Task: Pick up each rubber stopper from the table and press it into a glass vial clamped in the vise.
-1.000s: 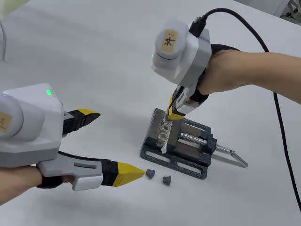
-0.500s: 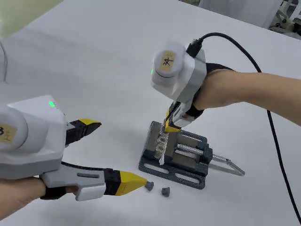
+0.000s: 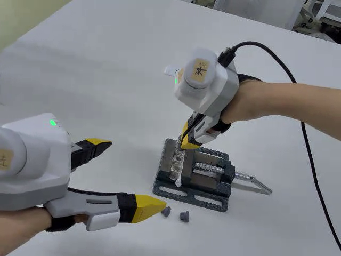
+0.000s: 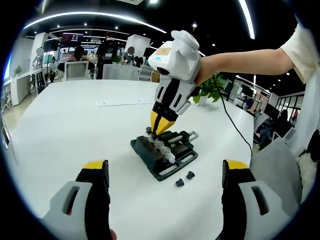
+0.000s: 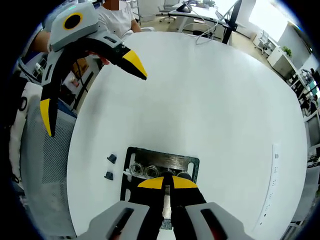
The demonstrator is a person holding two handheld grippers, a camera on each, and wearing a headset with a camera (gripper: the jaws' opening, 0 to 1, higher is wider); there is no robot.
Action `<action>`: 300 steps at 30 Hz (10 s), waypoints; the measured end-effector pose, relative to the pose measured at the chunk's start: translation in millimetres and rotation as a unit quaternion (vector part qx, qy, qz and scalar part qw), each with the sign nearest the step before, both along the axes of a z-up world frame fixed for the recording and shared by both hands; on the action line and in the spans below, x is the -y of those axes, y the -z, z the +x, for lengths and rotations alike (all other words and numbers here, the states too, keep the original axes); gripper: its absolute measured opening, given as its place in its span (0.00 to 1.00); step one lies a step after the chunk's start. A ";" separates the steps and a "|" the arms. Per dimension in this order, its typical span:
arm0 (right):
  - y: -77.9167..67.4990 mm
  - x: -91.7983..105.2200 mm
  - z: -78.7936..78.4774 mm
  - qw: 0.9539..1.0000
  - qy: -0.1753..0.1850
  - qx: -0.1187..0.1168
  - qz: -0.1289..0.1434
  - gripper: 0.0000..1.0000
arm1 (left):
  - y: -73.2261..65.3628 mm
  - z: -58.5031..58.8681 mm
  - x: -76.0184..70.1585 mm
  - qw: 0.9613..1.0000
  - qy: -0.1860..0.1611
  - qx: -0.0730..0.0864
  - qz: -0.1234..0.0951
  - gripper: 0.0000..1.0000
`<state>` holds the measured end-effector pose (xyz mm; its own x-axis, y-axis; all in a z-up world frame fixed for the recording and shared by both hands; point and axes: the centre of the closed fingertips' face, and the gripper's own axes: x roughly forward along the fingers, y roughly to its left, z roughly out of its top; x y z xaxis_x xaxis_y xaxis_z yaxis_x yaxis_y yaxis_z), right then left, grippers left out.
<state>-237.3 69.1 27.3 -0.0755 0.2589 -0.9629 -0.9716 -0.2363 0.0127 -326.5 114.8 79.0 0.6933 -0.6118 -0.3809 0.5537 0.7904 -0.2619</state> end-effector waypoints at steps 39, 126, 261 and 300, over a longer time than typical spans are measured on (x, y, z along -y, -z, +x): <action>-7.4 34.4 -56.6 0.983 0.090 -0.024 0.161 0.50 | -7.1 -0.8 5.3 1.000 0.024 0.002 0.006 0.93; -65.8 97.1 -117.5 0.999 -0.052 -0.009 0.003 0.06 | -21.4 -19.8 142.1 0.962 0.258 0.032 0.083 0.22; -53.9 68.0 -128.9 0.996 -0.037 -0.040 0.069 0.05 | 1.1 -31.6 87.6 0.988 0.143 0.036 0.053 0.88; -19.8 12.7 -25.1 0.983 -0.179 0.034 -0.019 0.05 | 22.3 -21.0 23.3 0.998 0.040 0.009 0.043 0.99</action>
<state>-262.3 56.4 47.1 -0.0914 0.1917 -0.9772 -0.8250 -0.5642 -0.0335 -347.5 91.4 56.7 0.6504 -0.6318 -0.4216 0.6207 0.7621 -0.1844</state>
